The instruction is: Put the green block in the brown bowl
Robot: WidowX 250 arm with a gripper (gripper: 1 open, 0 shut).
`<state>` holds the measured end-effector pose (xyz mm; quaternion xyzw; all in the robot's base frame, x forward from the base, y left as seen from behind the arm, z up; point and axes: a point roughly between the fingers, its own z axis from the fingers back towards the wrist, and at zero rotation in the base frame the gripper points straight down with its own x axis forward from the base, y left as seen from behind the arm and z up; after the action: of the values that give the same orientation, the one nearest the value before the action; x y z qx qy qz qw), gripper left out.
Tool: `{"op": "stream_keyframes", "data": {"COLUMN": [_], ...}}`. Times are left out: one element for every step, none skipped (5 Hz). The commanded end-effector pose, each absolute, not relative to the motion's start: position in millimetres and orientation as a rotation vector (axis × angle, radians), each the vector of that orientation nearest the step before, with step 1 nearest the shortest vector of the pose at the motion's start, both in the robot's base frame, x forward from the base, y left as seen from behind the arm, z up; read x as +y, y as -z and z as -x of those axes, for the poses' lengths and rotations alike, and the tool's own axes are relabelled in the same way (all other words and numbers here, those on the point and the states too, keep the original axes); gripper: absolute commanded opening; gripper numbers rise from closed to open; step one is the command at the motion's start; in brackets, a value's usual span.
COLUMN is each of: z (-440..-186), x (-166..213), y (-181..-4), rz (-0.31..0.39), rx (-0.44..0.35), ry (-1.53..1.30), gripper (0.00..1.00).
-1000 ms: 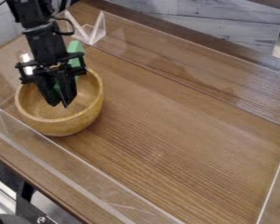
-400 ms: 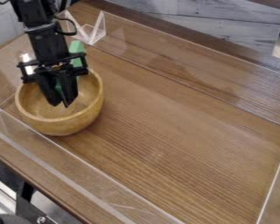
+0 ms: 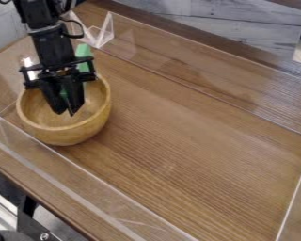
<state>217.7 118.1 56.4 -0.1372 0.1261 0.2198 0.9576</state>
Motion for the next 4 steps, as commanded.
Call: {"op": "stream_keyframes", "data": {"z": [-227.0, -227.3, -227.7, -228.0], "x": [122.8, 122.3, 121.9, 121.5], "y": [-67.7, -67.8, -67.9, -67.8], "rz": [0.252, 0.251, 0.25, 0.249], "rx": [0.217, 0.224, 0.23, 0.236], "ry": [-0.441, -0.44, -0.439, -0.438], "gripper": [0.0, 0.0, 0.0, 0.0]}}
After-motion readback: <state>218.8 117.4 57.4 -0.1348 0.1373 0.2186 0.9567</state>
